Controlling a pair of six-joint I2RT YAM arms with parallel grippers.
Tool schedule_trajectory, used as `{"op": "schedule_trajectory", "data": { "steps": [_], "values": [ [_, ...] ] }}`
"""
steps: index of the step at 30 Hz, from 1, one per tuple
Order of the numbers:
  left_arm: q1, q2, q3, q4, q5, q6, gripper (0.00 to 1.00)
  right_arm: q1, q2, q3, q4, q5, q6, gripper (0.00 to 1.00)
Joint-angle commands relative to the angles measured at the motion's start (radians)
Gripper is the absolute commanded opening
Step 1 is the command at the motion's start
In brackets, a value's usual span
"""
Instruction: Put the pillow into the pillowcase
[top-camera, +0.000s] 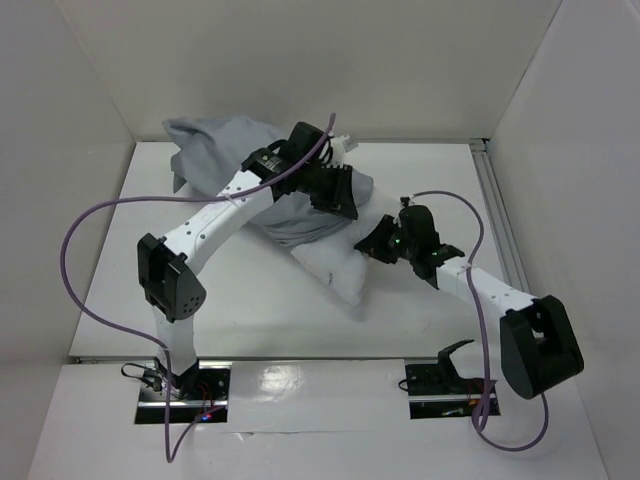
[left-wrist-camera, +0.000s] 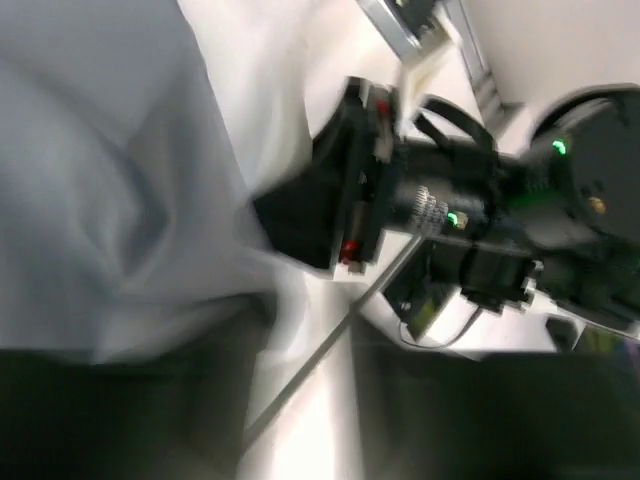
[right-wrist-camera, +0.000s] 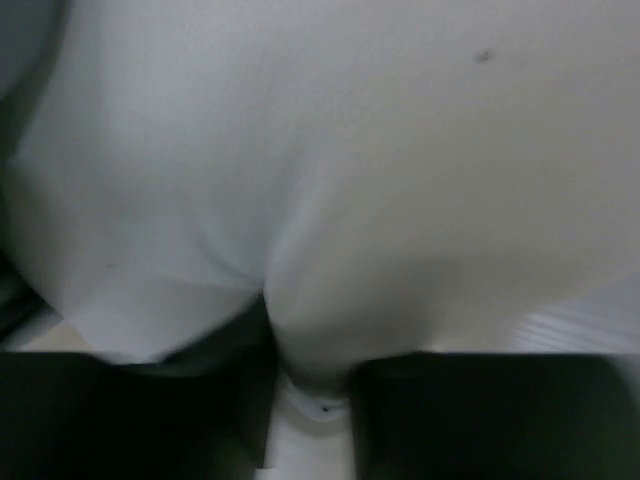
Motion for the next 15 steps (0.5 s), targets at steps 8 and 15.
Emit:
{"op": "schedule_trajectory", "data": {
  "steps": [8, 15],
  "values": [
    [-0.077, -0.328, -0.2, -0.1, -0.911, 0.014, 0.96, 0.019, -0.213, 0.241, -0.472, 0.179, -0.192, 0.99],
    [-0.047, -0.596, -0.74, 0.114, -0.924, -0.085, 0.67, 0.019, -0.32, 0.22, -0.599, 0.201, -0.201, 0.99]
  ]
}}
